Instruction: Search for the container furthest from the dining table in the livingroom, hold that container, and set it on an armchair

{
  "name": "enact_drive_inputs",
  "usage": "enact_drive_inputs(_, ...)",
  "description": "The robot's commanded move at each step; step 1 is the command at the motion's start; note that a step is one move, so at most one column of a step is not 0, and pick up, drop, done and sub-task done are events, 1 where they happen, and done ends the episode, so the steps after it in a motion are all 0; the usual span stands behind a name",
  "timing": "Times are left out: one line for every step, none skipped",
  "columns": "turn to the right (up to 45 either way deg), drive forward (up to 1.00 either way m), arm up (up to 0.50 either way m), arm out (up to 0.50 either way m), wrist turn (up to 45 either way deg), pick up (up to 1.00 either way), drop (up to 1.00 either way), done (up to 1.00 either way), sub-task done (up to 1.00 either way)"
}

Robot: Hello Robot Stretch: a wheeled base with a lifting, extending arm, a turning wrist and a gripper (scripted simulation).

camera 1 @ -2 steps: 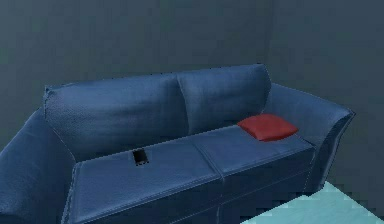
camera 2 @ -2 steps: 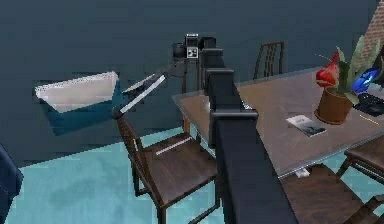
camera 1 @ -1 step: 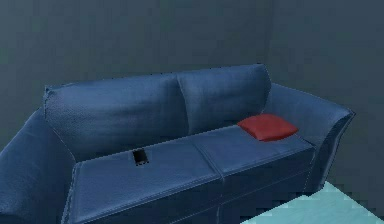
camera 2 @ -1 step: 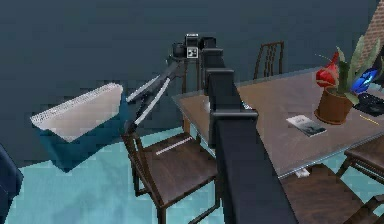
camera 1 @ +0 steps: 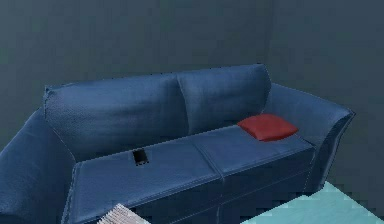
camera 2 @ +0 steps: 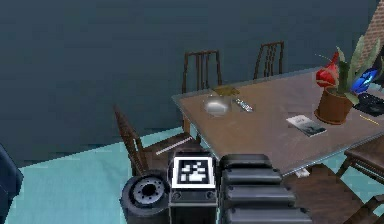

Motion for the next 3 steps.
enact_drive_inputs(-45.0,0.00,0.00,0.00,0.0,0.00,0.00,0.00,0.00)
enact_drive_inputs(-45.0,0.00,0.00,0.00,0.0,0.00,0.00,0.00,0.00)
enact_drive_inputs(-12.0,0.00,0.00,0.00,0.0,0.00,0.00,0.00,0.00)
